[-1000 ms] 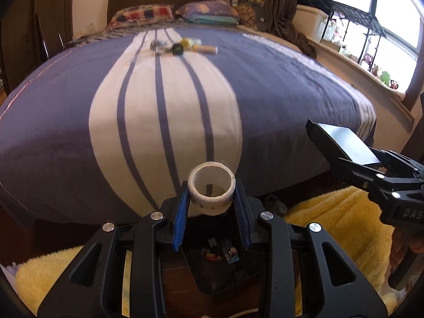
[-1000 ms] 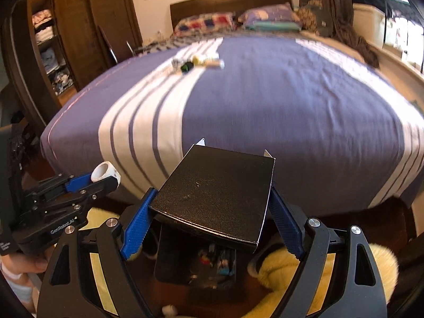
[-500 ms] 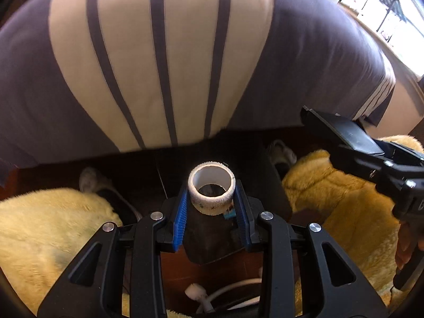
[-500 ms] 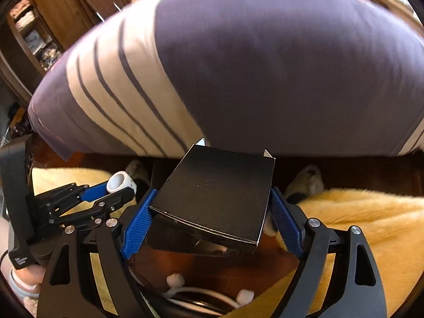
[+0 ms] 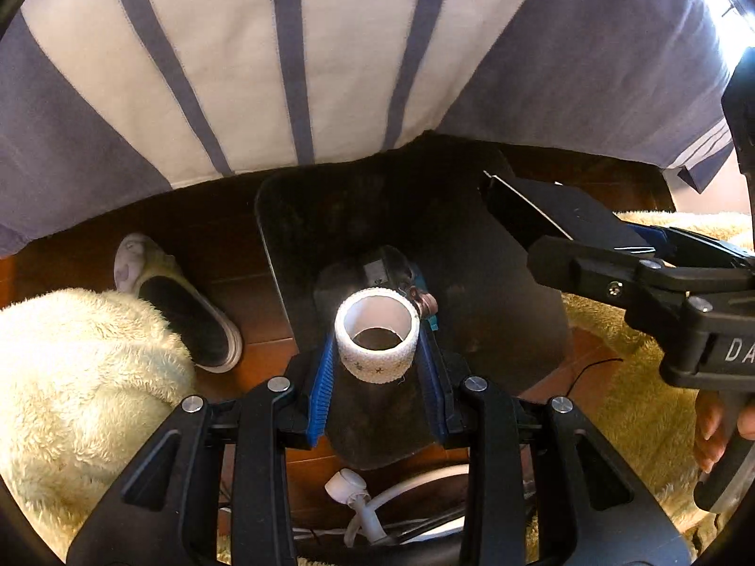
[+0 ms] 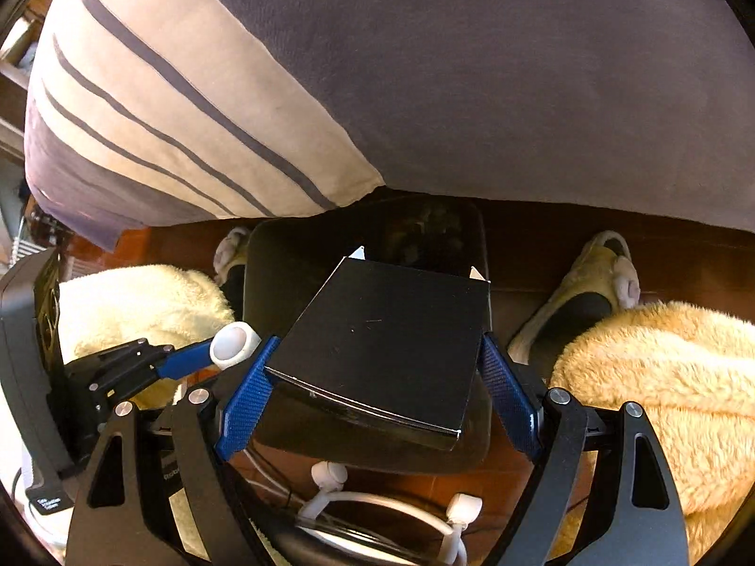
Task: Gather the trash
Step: 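Open both tools over the bin to drop box and tape roll, then move both open tools back up over the items on the bed, then grasp the white tube with the right tool while the left tool grasps the clear plastic case, then carry the white tube and clear case in both tools down to the bin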
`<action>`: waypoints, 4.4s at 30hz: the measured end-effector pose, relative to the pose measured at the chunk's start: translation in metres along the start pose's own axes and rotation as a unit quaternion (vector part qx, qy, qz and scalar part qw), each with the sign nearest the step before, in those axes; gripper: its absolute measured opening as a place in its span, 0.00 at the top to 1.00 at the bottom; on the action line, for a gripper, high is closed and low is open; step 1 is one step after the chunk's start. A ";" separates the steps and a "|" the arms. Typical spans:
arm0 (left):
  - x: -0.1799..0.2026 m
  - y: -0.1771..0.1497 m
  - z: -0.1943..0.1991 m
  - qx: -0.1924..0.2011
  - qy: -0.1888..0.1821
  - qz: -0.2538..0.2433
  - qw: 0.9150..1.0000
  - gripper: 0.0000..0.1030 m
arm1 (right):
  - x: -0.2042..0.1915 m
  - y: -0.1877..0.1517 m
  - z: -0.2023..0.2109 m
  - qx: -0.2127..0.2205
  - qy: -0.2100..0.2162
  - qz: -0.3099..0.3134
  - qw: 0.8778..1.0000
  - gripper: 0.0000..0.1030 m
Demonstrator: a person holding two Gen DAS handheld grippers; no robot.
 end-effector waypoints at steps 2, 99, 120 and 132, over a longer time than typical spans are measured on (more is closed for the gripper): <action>-0.004 0.004 0.000 0.001 -0.001 0.003 1.000 0.58 | -0.002 0.002 -0.001 -0.001 0.004 0.000 1.000 0.17; -0.004 0.266 0.185 0.262 0.031 -0.038 0.964 0.70 | -0.057 0.232 0.187 0.286 -0.102 0.120 0.945 0.80; 0.044 0.128 0.213 0.268 0.009 -0.051 0.962 0.70 | -0.051 0.097 0.212 0.266 -0.076 0.101 0.956 0.80; 0.040 0.074 0.150 0.199 0.006 -0.047 0.979 0.70 | -0.030 0.042 0.157 0.198 -0.081 0.085 0.973 0.80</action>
Point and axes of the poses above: each gripper's, at about its wrist camera, not at the fingertips, and z roughly against the way its jaws point, x to its right, y to its top, the point moved 4 cm from there along -z, roughly the way its jaws point, and after that the axes turned 11 degrees about x, right-handed, at the moved point
